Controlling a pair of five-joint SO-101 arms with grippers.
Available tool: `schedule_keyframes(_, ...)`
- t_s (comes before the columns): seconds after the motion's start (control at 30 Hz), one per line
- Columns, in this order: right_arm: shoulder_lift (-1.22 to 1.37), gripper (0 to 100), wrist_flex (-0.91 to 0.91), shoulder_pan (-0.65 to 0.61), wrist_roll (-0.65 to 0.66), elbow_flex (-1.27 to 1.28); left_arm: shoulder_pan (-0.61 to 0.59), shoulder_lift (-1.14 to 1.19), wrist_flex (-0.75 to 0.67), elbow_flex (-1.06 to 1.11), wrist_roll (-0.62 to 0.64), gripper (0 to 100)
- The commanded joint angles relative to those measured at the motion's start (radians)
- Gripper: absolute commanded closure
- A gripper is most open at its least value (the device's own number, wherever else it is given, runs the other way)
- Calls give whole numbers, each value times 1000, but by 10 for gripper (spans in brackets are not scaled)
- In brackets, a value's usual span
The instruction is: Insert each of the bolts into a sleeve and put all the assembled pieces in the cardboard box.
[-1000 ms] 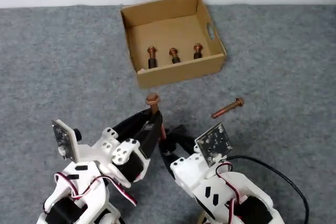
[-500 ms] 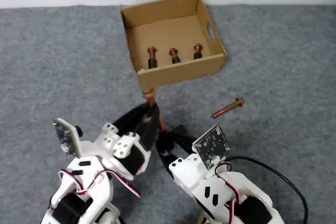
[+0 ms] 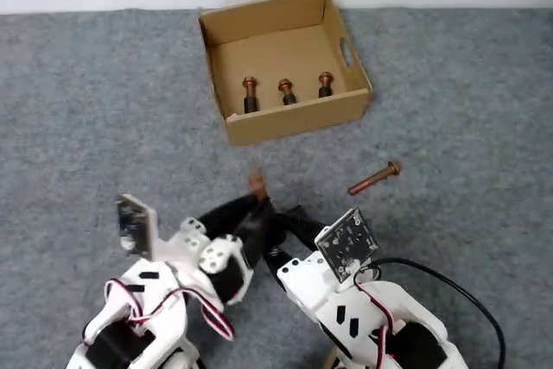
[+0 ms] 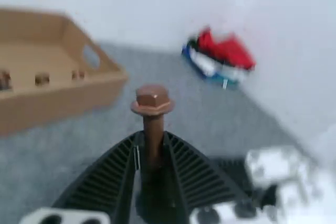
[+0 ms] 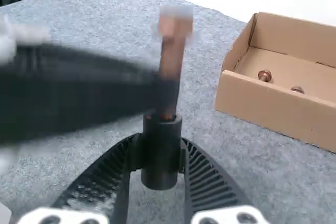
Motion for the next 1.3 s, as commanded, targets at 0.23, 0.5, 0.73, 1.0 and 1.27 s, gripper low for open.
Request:
schedule_keyframes(0.23,-8,991,-27,-2,15,-14,34,11,189,-47,-132,863)
schedule_keyframes(0.5,-8,991,-27,18,15,-14,32,14,315,-171,-137,773)
schedule_keyframes(0.73,-8,991,-27,90,11,-14,-63,12,358,-274,-127,776)
schedule_keyframes(1.0,-7,991,-25,291,-40,-20,-304,8,305,-200,-172,982)
schedule_keyframes(1.27,125,991,22,483,-41,-121,-528,6,215,71,-390,996)
